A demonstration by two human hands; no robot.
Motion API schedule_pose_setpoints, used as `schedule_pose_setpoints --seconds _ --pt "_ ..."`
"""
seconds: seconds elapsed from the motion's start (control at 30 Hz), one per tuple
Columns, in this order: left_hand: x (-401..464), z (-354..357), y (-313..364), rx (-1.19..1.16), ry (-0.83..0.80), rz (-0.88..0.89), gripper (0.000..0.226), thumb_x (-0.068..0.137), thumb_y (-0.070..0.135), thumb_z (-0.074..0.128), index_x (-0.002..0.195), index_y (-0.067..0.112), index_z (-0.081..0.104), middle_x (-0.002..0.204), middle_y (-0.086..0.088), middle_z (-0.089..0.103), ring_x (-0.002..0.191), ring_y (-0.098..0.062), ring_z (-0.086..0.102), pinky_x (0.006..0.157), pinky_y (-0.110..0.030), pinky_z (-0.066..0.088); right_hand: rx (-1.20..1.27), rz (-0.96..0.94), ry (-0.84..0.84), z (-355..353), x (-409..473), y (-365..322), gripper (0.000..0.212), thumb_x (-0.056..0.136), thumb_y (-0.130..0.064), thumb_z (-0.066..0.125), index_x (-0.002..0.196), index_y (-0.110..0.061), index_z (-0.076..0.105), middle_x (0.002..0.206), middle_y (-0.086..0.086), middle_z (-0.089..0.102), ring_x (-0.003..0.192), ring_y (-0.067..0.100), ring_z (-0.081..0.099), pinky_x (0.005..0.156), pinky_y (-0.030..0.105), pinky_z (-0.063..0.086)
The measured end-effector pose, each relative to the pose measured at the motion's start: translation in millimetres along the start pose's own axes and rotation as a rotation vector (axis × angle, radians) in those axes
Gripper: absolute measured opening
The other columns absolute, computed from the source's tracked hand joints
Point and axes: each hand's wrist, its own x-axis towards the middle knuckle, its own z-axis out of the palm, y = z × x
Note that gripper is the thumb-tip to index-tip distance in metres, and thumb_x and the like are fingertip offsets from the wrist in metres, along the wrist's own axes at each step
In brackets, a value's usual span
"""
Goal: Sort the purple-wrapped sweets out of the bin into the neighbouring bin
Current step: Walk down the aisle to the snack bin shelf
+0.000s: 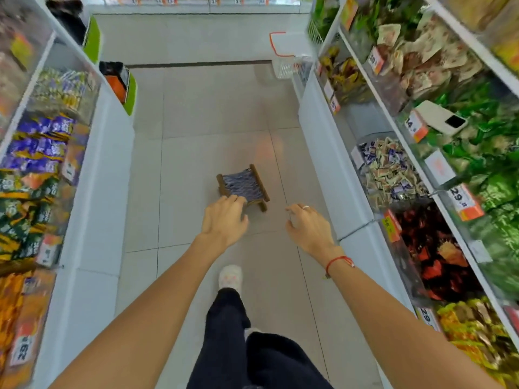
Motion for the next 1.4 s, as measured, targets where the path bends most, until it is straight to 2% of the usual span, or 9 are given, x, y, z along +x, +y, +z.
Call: schedule_pose_setpoints --seconds 0.07,0.33,0.67,0.8,0.97,1.07,1.17,1.23,1.4 --pt "51.1 -3.7 -4.9 0.01 -0.012 0.033 0.037 0.094 0.029 0.048 0.129 0.02 0.052 0.124 0.0 0.06 0.11 -0.022 0.054 0.079 -0.034 0.045 0.029 0.042 0.015 -7.9 45.2 5.6 0.04 0.09 -0.01 0.046 0.129 -0.012 0.055 0.122 0.008 0.06 0.104 0.029 0.058 0.072 0.033 0.044" --pt "231.7 -25.0 16.6 0.045 -0.109 0.192 0.033 0.093 0.027 0.048 0.123 0.015 0.056 0.12 -0.004 0.062 0.107 -0.025 0.057 0.08 -0.037 0.05 0.131 0.2 0.079 -49.4 178.0 52.6 0.04 0.093 -0.013 0.047 0.133 -0.016 0.053 0.13 0.009 0.057 0.112 0.029 0.057 0.085 0.035 0.047" --pt "448.2 -18.1 107.5 0.007 -0.129 0.291 0.037 0.096 0.025 0.045 0.131 0.017 0.051 0.131 -0.002 0.056 0.116 -0.02 0.052 0.083 -0.033 0.046 0.15 0.31 0.132 -110.8 329.6 179.3 0.037 0.094 -0.018 0.05 0.13 -0.015 0.055 0.124 0.007 0.06 0.112 0.027 0.056 0.086 0.038 0.049" --pt "500.2 -18.9 140.2 -0.05 -0.147 0.337 0.039 0.094 0.019 0.045 0.133 0.016 0.05 0.13 -0.003 0.056 0.115 -0.021 0.053 0.08 -0.032 0.047 0.173 0.393 0.147 -125.3 365.7 221.4 0.036 0.093 -0.017 0.052 0.128 -0.015 0.056 0.12 0.009 0.062 0.108 0.028 0.058 0.084 0.04 0.05" --pt "580.3 -21.7 174.4 -0.02 -0.205 0.421 0.038 0.095 0.022 0.045 0.133 0.016 0.05 0.134 -0.002 0.053 0.115 -0.024 0.053 0.08 -0.034 0.046 0.241 0.493 0.099 -132.8 408.7 265.4 0.036 0.094 -0.016 0.051 0.129 -0.015 0.055 0.124 0.009 0.06 0.113 0.027 0.056 0.09 0.039 0.049" --pt "633.6 -17.6 201.0 0.049 -0.232 0.526 0.04 0.094 0.02 0.046 0.133 0.017 0.049 0.133 -0.003 0.054 0.115 -0.023 0.051 0.081 -0.034 0.045 0.275 0.555 0.125 -134.2 429.3 290.0 0.035 0.095 -0.017 0.05 0.129 -0.015 0.056 0.125 0.007 0.059 0.113 0.026 0.056 0.089 0.037 0.049" --pt "686.6 -15.2 232.2 0.084 -0.299 0.644 0.042 0.096 0.023 0.042 0.138 0.018 0.044 0.141 -0.002 0.047 0.124 -0.022 0.046 0.093 -0.034 0.041 0.302 0.656 0.156 -132.3 447.3 311.2 0.03 0.093 -0.017 0.052 0.122 -0.014 0.059 0.116 0.008 0.063 0.107 0.028 0.059 0.083 0.034 0.047" --pt "717.9 -10.9 247.6 0.117 -0.317 0.745 0.041 0.097 0.024 0.042 0.137 0.02 0.044 0.14 0.0 0.047 0.124 -0.021 0.046 0.095 -0.035 0.041 0.33 0.749 0.19 -129.4 458.8 322.0 0.03 0.091 -0.015 0.053 0.12 -0.013 0.061 0.112 0.009 0.065 0.104 0.028 0.061 0.081 0.033 0.048" --pt "781.3 15.4 273.9 0.231 -0.355 0.959 0.035 0.094 0.022 0.045 0.128 0.022 0.05 0.126 0.001 0.055 0.115 -0.019 0.052 0.089 -0.034 0.045 0.39 0.976 0.237 -117.4 494.4 334.9 0.036 0.093 -0.018 0.052 0.128 -0.014 0.057 0.122 0.01 0.063 0.113 0.028 0.058 0.092 0.036 0.047"
